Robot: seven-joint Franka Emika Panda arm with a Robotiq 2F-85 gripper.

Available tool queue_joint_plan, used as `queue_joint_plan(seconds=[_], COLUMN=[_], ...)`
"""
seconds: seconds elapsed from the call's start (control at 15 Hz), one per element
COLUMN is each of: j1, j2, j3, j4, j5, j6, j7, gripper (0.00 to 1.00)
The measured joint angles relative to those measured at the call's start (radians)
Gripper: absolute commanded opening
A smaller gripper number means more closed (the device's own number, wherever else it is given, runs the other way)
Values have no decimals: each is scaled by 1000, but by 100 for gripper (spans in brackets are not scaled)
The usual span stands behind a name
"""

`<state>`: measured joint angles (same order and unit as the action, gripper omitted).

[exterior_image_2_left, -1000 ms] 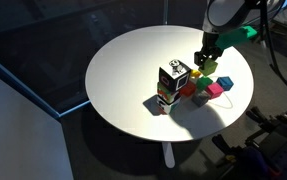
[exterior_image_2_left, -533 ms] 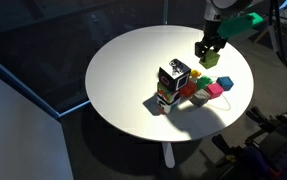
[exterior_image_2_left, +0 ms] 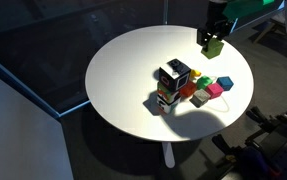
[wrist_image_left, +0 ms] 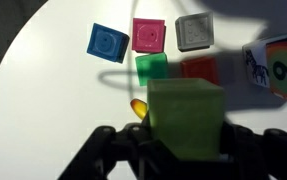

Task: Pick up the lime green block and put it on the block with the number four on it

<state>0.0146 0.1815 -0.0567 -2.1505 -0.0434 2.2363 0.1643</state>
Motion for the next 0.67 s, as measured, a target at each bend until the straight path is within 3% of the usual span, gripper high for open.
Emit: queue_joint_plan(seconds=[0.67], j1=[13], j2=[-94], j3=[52], j4=[20], j5=[0], j6=[-88], j7=[14], gripper=[24])
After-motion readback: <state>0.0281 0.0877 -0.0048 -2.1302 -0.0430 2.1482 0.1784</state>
